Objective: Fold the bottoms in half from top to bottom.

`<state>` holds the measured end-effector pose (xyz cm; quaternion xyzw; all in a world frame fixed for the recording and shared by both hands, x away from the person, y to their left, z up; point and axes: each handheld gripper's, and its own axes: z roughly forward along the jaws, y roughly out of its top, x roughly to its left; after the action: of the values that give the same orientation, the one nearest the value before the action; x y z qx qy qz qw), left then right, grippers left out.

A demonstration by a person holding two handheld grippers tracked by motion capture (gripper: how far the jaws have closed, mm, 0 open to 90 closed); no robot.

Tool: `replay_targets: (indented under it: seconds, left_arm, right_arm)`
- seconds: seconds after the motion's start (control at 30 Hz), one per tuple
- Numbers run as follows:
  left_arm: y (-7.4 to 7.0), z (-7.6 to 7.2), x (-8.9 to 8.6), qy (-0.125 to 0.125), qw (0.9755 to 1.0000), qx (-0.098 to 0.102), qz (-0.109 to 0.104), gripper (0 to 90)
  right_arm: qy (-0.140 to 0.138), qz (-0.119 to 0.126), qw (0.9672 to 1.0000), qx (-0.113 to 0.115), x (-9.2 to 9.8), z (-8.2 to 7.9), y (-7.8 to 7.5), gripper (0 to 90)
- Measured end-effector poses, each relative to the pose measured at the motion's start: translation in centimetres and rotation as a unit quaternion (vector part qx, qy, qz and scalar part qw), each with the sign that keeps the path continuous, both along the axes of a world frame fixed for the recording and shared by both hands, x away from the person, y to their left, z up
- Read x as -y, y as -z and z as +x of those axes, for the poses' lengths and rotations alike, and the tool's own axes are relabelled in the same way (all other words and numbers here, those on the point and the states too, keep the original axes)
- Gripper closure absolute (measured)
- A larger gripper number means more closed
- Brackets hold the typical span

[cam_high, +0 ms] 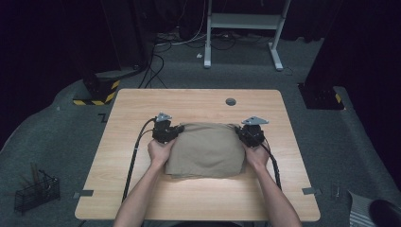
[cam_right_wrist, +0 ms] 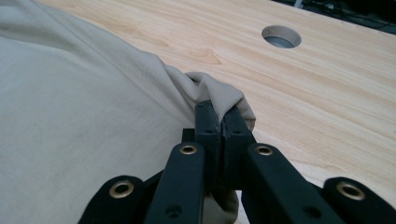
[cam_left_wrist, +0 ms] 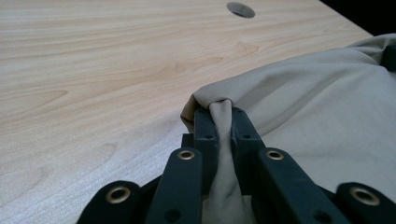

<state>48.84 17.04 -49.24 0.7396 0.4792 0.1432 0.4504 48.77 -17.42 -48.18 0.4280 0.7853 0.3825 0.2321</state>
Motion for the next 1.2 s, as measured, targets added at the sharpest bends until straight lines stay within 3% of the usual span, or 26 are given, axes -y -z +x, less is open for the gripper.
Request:
replay_targets:
  seconds: [0.27,0.5,0.93,1.2]
  left_arm:
    - [0.9,0.2,-0.1,-0.006,1.0000,-0.007,-0.002,84.0]
    - [1.1,0.0,0.2,-0.006,0.9998,0.000,0.018,83.9]
    - [2.3,-0.5,0.2,-0.009,0.9995,-0.001,0.029,82.8]
    - [2.3,-0.3,-0.2,-0.020,0.9997,-0.003,0.014,74.1]
  right_arm:
    - [0.005,0.007,0.9999,-0.014,-0.1,0.5,1.0,87.7]
    - [0.007,0.009,0.9997,-0.021,-0.2,0.5,1.8,87.6]
    - [0.010,0.000,0.9997,-0.024,-0.8,0.2,3.1,85.9]
    - [0.025,0.018,0.9991,-0.028,-0.4,0.4,3.3,75.0]
